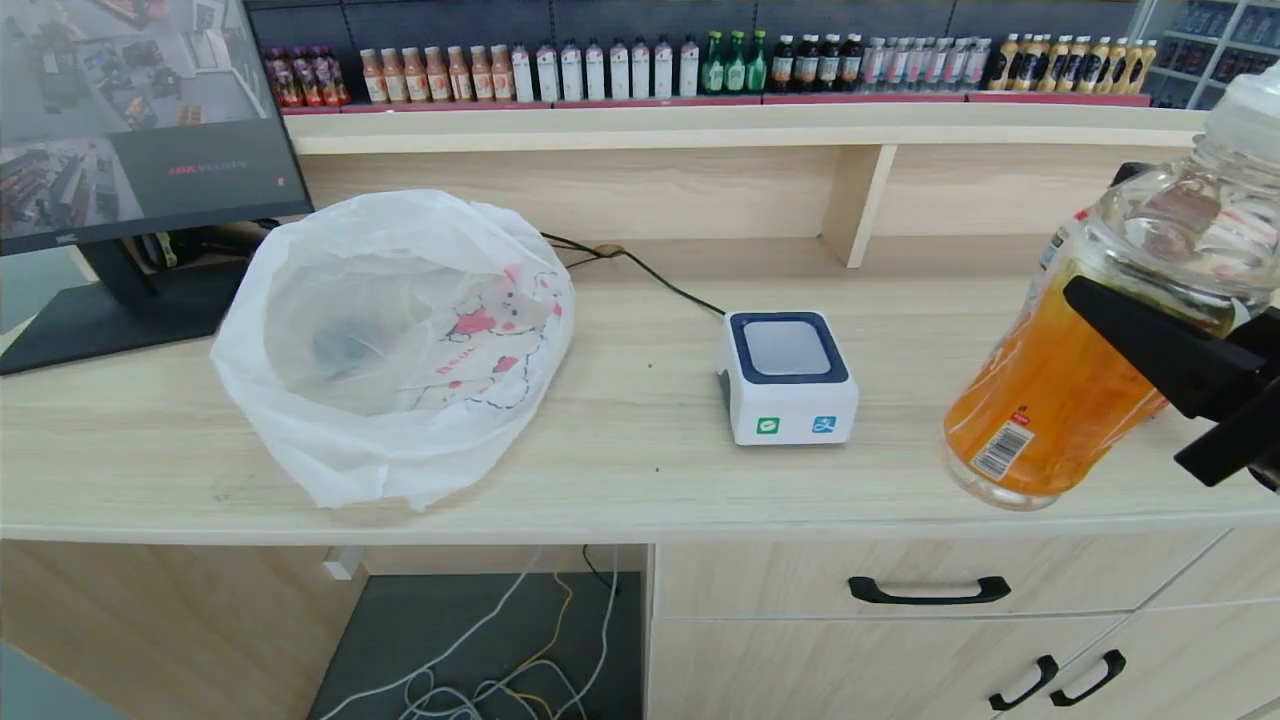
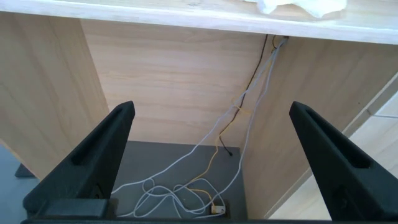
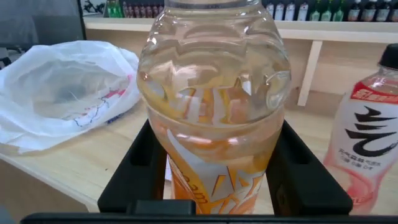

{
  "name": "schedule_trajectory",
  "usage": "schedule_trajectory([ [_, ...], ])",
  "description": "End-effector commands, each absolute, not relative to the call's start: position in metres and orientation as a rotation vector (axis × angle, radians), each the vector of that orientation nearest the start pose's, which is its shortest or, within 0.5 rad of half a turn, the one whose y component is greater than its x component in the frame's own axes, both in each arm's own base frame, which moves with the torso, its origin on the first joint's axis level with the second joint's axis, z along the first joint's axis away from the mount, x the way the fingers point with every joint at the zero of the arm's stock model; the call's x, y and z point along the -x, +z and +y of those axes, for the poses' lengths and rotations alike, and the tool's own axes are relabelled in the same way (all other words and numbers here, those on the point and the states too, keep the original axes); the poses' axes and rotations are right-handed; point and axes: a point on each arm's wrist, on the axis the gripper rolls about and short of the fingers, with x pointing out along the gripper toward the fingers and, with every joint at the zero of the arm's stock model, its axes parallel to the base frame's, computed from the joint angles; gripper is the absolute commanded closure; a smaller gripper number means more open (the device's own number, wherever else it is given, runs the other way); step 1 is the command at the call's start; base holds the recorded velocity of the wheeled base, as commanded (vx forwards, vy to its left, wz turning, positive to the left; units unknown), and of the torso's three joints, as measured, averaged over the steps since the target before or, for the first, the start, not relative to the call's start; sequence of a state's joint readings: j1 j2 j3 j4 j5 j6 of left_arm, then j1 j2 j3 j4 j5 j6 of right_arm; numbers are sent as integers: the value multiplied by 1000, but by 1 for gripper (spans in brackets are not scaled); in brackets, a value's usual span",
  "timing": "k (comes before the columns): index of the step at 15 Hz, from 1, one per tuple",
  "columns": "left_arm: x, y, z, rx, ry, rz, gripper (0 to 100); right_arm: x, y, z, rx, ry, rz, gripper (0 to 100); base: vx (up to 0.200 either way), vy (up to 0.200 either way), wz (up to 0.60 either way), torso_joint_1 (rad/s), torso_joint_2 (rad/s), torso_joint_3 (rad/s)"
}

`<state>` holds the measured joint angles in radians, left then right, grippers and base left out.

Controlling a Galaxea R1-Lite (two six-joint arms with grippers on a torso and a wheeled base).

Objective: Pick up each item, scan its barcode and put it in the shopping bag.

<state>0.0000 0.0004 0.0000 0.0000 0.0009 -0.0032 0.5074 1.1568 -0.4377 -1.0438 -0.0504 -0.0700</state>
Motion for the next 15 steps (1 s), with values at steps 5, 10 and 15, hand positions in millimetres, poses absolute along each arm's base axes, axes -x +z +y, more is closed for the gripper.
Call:
schedule_trajectory([
  [5,23,76,0,0,2,-2,0,-141,254,77,-19,433,-344,100,0,0,0,0,0,0],
  [10,23,75,0,0,2,0,0,-152,262,83,30,423,-366,100,0,0,0,0,0,0],
  [15,23,75,0,0,2,0,0,-182,287,100,62,425,-428,100,0,0,0,0,0,0],
])
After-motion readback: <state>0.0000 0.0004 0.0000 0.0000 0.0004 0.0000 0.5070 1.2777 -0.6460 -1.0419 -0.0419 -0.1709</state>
